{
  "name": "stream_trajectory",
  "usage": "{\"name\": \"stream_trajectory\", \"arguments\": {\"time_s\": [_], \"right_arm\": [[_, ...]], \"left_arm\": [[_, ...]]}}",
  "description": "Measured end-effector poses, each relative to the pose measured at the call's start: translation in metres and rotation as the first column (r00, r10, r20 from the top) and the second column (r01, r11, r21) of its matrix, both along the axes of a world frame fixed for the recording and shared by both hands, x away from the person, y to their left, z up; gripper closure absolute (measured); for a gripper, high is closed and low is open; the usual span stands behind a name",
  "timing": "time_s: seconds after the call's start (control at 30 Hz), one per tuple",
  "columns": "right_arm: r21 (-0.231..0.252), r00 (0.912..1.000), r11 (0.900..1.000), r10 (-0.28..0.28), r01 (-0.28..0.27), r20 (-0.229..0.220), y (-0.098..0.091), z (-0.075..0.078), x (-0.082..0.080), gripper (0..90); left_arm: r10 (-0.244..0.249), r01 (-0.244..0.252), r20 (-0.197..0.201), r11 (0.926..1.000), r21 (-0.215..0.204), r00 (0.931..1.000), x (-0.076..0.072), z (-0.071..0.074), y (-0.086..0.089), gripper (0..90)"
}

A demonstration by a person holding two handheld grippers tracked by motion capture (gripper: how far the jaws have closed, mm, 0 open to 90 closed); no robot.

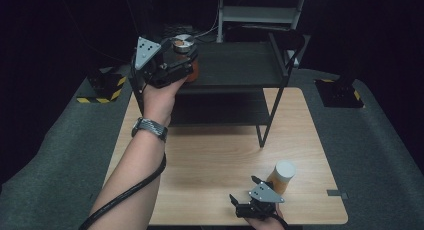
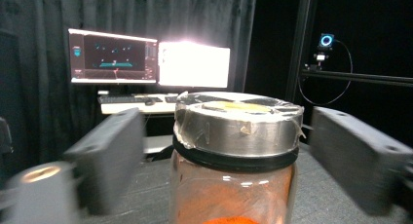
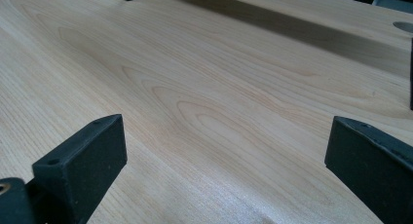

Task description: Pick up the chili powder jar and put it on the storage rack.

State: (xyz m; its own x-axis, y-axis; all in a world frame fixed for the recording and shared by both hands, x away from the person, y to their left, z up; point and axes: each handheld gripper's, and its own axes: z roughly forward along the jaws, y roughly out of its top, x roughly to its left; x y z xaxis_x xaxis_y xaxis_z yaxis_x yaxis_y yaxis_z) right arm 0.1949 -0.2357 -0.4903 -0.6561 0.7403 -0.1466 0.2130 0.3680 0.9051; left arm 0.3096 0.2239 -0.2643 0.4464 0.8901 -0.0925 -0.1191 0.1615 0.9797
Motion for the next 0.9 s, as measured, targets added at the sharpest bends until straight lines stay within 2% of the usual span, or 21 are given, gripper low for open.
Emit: {"name": "stream_trajectory", "arguments": {"time_s": [0.03, 0.07, 0.2, 0.33, 0.6, 0.7, 0.8, 0.9], "right_arm": [[0.0, 1.0, 1.0, 0.0, 0.0, 0.0, 0.0, 0.0, 0.0, 0.8], [-0.001, 1.0, 1.0, -0.001, 0.001, 0.001, 0.0, 0.0, 0.0, 0.8], [-0.008, 1.0, 1.0, -0.001, 0.001, 0.005, 0.001, 0.0, -0.001, 0.8], [-0.012, 1.0, 0.9999, 0.0, 0.0, 0.006, 0.002, 0.0, -0.001, 0.8], [-0.021, 0.9999, 0.9998, 0.002, -0.002, 0.017, 0.003, 0.0, -0.002, 0.8], [-0.016, 1.0, 0.9999, 0.001, -0.001, 0.01, 0.002, 0.0, -0.002, 0.8], [-0.016, 0.9999, 0.9999, 0.003, -0.002, 0.014, 0.002, 0.0, -0.002, 0.8], [-0.019, 0.9999, 0.9998, 0.002, -0.002, 0.016, 0.003, -0.001, -0.002, 0.9]], "left_arm": [[0.0, 0.0, 0.0, 1.0, 0.0, 1.0, 0.0, 0.0, 0.0, 2.1], [-0.009, 0.009, -0.003, 1.0, 0.002, 1.0, -0.002, 0.002, 0.001, 0.4], [-0.012, 0.012, 0.004, 0.9993, 0.036, 0.9999, -0.012, 0.005, 0.003, 0.3], [-0.015, 0.015, -0.002, 0.9991, 0.04, 0.9999, -0.02, 0.004, 0.005, 0.3], [-0.032, 0.032, 0.014, 0.9984, 0.046, 0.9994, -0.033, -0.003, 0.009, 0.3], [-0.027, 0.025, 0.018, 0.9972, 0.07, 0.9995, -0.039, -0.005, 0.009, 0.3], [-0.034, 0.033, 0.016, 0.9976, 0.06, 0.9993, -0.042, -0.009, 0.011, 0.3], [-0.031, 0.03, 0.016, 0.997, 0.071, 0.9994, -0.047, -0.012, 0.011, 0.3]]}}
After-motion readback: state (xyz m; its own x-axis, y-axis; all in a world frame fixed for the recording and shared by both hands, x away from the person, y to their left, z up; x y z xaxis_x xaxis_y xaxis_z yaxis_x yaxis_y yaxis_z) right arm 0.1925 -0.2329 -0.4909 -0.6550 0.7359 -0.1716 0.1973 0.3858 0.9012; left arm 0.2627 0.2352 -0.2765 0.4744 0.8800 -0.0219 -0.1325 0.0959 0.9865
